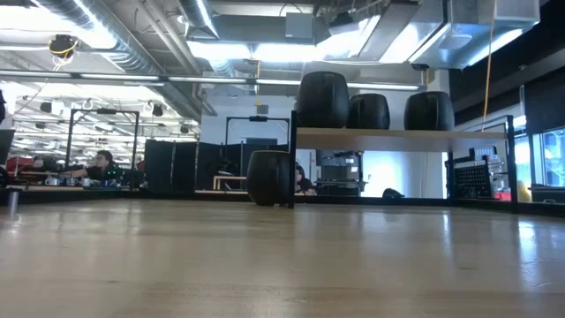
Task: Place coffee mugs
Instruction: Put the black orange mug on the shelf
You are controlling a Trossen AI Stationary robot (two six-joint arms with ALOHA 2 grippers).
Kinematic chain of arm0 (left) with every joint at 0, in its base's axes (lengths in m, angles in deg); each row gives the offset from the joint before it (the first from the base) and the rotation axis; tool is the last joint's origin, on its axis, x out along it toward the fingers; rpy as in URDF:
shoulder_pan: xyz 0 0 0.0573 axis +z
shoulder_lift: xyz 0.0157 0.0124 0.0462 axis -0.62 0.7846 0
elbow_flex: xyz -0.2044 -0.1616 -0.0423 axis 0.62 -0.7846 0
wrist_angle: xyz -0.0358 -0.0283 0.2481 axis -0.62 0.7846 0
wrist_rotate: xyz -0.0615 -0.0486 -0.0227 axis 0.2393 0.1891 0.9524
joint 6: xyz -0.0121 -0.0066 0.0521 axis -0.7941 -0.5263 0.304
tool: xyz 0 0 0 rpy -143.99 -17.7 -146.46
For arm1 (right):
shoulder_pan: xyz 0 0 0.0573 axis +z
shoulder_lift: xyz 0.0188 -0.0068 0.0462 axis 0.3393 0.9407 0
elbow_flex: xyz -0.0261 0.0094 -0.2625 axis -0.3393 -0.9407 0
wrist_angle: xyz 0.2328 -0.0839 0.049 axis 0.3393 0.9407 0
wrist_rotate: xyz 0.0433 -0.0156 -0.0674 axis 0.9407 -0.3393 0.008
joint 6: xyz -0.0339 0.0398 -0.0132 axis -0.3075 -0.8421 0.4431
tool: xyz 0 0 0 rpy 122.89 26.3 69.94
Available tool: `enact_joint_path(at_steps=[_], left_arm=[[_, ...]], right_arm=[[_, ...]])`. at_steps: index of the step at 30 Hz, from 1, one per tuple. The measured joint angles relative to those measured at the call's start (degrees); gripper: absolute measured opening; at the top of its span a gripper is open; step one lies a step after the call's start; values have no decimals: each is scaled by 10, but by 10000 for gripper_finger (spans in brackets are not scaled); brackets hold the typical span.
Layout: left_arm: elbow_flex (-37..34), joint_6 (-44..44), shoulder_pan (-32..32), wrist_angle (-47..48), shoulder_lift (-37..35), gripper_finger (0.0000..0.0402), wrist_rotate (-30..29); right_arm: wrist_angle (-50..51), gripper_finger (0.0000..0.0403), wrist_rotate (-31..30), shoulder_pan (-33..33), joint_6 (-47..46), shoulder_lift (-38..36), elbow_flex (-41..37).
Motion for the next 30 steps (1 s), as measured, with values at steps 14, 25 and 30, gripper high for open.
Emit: enact_joint_path(at_steps=[14,25,30], left_arm=[[1,-85,-86,4,24,105,-26],[0,-107,-112,5,29,105,-34],[0,-108,-119,5,29,105,-53]], right_arm=[[78,201,86,100,-140,129,0],[120,249,90,100,-118,219,0],[133,223,90,100,-113,246,0]])
